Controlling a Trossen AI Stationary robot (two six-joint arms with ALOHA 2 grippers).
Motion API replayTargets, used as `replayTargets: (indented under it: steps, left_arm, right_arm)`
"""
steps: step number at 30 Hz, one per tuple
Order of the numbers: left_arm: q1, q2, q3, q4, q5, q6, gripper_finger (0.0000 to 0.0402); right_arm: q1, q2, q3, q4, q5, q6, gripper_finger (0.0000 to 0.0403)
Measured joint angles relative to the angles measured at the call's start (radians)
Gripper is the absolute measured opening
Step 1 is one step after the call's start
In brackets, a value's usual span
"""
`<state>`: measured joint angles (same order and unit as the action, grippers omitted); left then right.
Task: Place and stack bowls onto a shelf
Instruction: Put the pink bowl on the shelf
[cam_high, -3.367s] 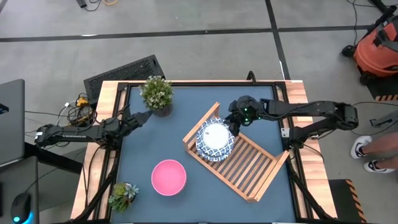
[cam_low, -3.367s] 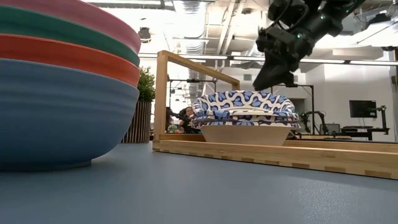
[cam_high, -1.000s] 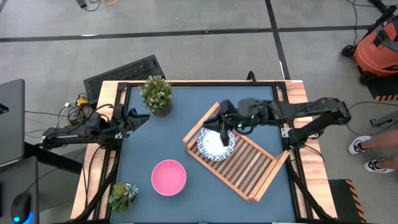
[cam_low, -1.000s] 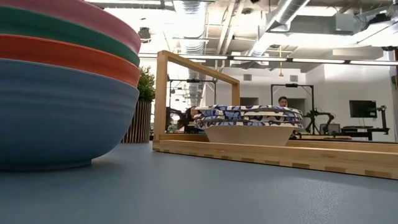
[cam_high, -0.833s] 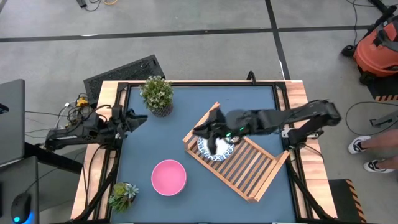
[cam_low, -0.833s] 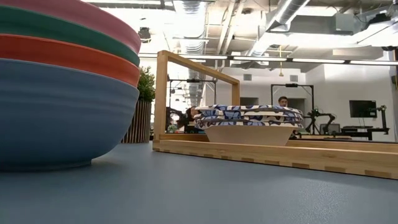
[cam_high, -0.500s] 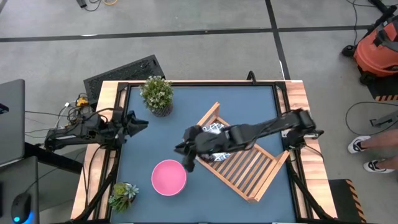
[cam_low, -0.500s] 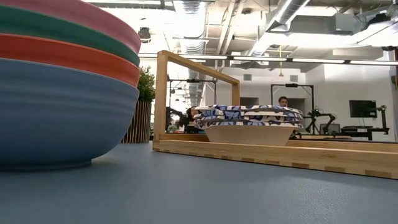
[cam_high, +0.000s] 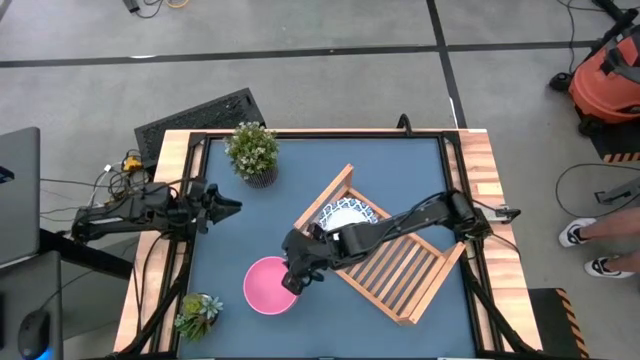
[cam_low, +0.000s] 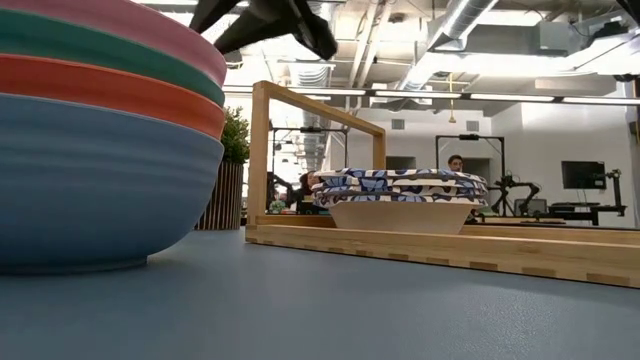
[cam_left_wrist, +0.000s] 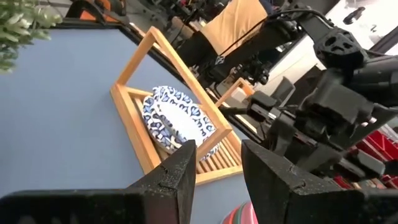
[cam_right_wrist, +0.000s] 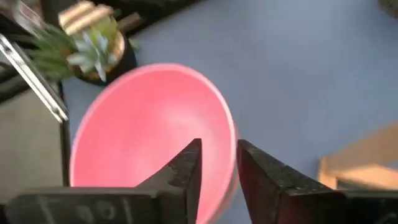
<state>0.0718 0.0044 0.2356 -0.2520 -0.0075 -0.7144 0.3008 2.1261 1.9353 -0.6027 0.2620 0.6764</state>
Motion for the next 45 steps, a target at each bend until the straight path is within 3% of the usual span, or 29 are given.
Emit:
replayTargets:
  steps: [8,28,32,38,45]
  left_arm:
    - [0.0,0.0,-0.001,-0.025,-0.002,-0.016,0.0112]
    - [0.0,0.0,-0.001,-0.059,-0.019,-0.016,0.0112]
    - [0.0,0.0,-0.001,-0.059,-0.019,-0.016,0.0112]
    - [0.0,0.0,-0.001,-0.058,-0.021,-0.016,0.0112]
    - [0.0,0.0,-0.001,-0.058,-0.025,-0.004,0.0112]
  right_arm:
    - [0.002,0.007,-0.004,-0.06,-0.01,0.057,0.018]
    - [0.013,0.085,-0.006,-0.042,-0.009,0.112,0.0165]
    - [0.013,0.088,-0.008,-0.052,-0.021,0.126,0.0137]
    - [0.009,0.076,-0.008,-0.072,-0.022,0.133,0.003]
    - [-0.001,0.054,-0.007,-0.053,-0.034,0.151,0.0027]
